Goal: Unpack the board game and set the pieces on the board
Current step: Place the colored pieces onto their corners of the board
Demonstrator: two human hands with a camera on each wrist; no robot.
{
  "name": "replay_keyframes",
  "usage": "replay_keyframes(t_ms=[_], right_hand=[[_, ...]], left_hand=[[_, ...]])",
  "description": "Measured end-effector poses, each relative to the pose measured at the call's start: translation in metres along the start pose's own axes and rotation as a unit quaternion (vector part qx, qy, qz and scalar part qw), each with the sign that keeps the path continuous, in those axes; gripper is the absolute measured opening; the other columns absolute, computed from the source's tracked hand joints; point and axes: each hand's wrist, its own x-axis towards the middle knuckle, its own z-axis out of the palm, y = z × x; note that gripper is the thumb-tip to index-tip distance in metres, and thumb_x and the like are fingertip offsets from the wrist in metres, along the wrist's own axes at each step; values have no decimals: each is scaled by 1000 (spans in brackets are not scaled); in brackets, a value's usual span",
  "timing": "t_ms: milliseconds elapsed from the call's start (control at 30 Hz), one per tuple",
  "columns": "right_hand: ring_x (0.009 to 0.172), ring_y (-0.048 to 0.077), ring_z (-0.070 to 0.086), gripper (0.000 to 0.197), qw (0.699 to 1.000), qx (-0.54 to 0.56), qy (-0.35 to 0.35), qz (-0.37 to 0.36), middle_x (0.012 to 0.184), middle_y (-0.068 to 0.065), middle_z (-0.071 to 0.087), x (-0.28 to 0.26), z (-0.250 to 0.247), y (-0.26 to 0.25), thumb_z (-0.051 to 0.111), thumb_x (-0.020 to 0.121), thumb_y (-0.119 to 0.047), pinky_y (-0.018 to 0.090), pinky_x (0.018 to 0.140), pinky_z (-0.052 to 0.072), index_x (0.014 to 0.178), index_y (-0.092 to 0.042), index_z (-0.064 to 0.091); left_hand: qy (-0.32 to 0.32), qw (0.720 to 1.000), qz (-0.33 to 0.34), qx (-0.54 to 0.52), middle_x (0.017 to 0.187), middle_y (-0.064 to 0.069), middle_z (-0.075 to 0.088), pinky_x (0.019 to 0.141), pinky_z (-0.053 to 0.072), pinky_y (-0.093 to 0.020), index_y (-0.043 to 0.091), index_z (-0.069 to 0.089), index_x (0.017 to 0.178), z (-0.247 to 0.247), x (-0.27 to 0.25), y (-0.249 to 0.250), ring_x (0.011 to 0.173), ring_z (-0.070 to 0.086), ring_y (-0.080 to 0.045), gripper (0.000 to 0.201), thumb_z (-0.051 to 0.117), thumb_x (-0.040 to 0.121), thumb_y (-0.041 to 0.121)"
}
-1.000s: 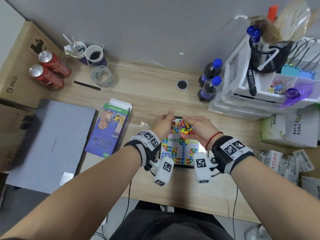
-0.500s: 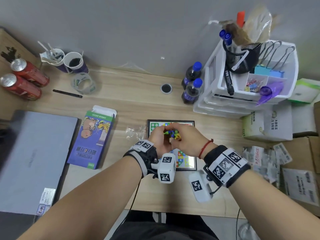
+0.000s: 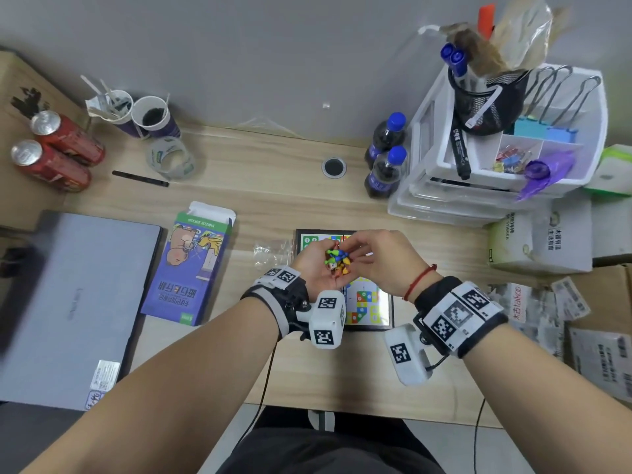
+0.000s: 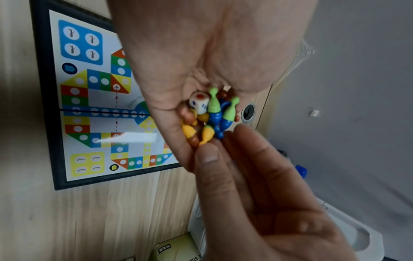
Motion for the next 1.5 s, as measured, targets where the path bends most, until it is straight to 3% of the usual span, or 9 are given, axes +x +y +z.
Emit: replay_keyframes(t_ms=[100, 367, 567, 700, 833, 967, 1133, 1333, 1500], right_hand=[[80, 9, 64, 30, 999, -47, 6, -14, 94, -3, 68, 2, -1, 2, 75, 72, -7, 18, 76, 53, 99, -20, 69], [76, 14, 65, 35, 997, -78, 2, -28, 96, 0, 61, 7, -3, 14, 76, 71, -8, 29, 75, 56, 102, -18, 65], [67, 7, 64, 30, 997, -79, -4, -8, 77, -9, 66, 10, -9, 24, 78, 72, -14, 30, 72, 56, 96, -22, 62], [66, 1, 62, 20, 998, -61, 7, -8, 74, -9, 67, 12, -15, 21, 76, 74, -14, 14, 70, 50, 91, -21, 68], [63, -8, 60, 11, 999, -22, 29, -3, 67, -18, 63, 11, -20, 21, 77, 75, -17, 0, 64, 41, 84, -23, 73], [63, -7, 61, 8, 998, 5, 54, 10, 68, -23, 62, 7, -21, 33, 70, 83, -18, 3, 66, 41, 89, -23, 73], [66, 12, 65, 12, 997, -12, 48, 54, 65, -13, 64, -3, -13, 60, 61, 90, -21, 26, 76, 52, 92, -19, 72], [68, 10, 59, 9, 990, -80, 8, 120, 72, -5, 65, -28, 17, 93, 67, 82, -17, 20, 76, 48, 89, -18, 72], [66, 11, 58, 9, 985, -92, -4, 144, 70, -8, 63, -46, 52, 111, 71, 76, -16, 24, 76, 51, 84, -20, 70]], left_hand=[[-27, 1000, -4, 8, 85, -17, 71, 67, 59, -33, -2, 63, 95, 2, -4, 2, 70, 72, -25, 35, 35, 100, 19], [-27, 999, 2, 21, 81, -16, 73, 71, 60, -37, -2, 63, 95, 7, -3, 2, 71, 74, -24, 35, 35, 103, 18], [8, 1000, 4, 24, 87, -19, 71, 72, 60, -41, -4, 62, 99, 11, 4, 6, 81, 70, -28, 28, 46, 101, 18], [8, 1000, -8, 16, 87, -19, 72, 66, 62, -39, -5, 61, 103, 15, 6, 8, 77, 73, -26, 30, 44, 102, 19], [17, 1000, -14, 4, 102, -19, 68, 61, 61, -37, -4, 54, 124, 14, 12, 8, 76, 72, -25, 35, 45, 101, 20], [31, 999, -18, 15, 85, -17, 62, 61, 61, -36, -1, 57, 104, 9, 19, 3, 76, 65, -24, 25, 48, 100, 22], [68, 996, -3, 54, 85, -20, 67, 65, 62, -36, 2, 60, 82, -4, 25, -4, 85, 67, -30, 31, 48, 101, 23], [95, 993, 1, 71, 96, -19, 64, 61, 61, -34, 3, 58, 81, -17, 19, -16, 93, 63, -31, 29, 48, 101, 22], [71, 994, -11, 86, 84, -16, 59, 69, 61, -35, 4, 57, 78, -27, 17, -28, 94, 56, -30, 29, 46, 101, 20]])
